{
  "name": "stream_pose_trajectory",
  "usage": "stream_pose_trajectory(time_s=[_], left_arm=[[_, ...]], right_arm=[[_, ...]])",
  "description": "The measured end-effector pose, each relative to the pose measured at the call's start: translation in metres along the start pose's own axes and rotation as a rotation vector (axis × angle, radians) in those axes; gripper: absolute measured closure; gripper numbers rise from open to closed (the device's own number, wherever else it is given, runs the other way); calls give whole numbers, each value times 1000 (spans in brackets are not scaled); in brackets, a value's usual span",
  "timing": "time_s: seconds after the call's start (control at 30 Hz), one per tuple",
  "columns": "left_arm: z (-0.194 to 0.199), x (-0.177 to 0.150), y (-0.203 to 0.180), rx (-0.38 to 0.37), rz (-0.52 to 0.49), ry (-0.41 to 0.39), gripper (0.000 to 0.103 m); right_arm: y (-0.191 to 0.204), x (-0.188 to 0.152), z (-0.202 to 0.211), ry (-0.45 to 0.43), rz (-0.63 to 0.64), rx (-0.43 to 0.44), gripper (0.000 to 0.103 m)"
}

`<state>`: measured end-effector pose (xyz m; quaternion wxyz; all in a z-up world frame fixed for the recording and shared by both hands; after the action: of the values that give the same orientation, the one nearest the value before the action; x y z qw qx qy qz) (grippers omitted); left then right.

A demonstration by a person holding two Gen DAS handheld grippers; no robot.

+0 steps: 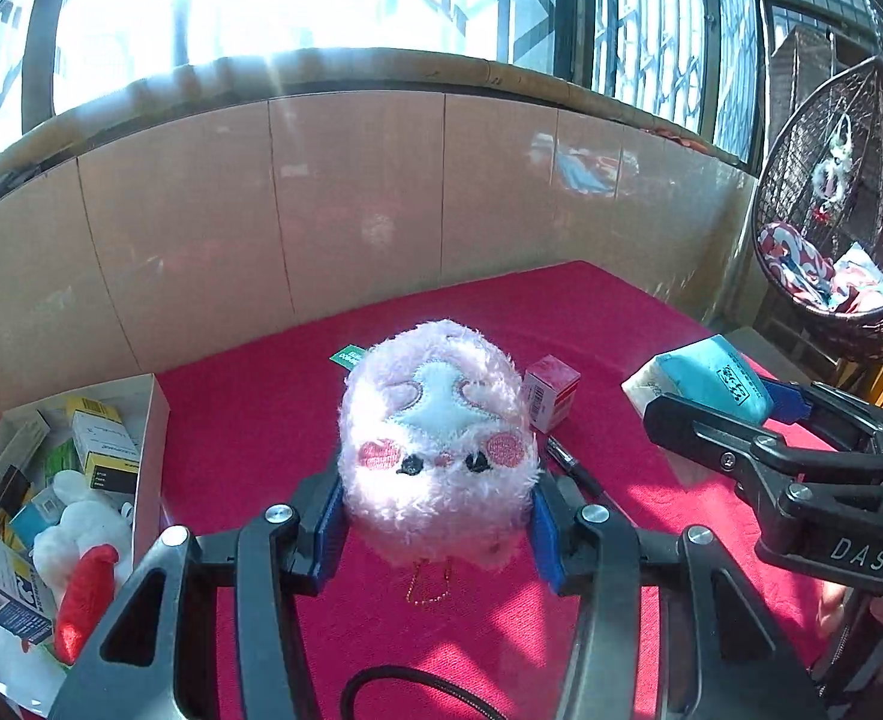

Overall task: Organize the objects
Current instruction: 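Carry the pig with left tool while right tool carries the teal packet to the tray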

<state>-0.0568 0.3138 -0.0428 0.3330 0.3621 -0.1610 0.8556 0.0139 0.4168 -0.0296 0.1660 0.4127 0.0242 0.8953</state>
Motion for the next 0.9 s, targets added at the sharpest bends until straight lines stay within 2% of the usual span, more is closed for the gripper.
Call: stream_pose_trajectory(time_s=[0.43, 0.9], left_arm=[[22, -7, 30, 17, 47, -28, 52], [40, -14, 79, 38, 140, -46, 52]], right_arm=[[41, 0, -2, 8, 60, 27, 29], [92, 3, -12, 24, 133, 48, 29]])
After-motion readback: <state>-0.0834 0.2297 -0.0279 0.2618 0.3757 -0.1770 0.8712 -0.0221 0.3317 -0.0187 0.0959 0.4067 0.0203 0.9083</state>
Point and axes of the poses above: each gripper's, at about its wrist camera, not at the fingertips, and z roughly against the way its jaws point, y to its left, x to its top, the point moved 10 cm from there along -z, roughly the way its jaws point, and after that the axes turned 7 degrees about y, right-handed, at the moved point
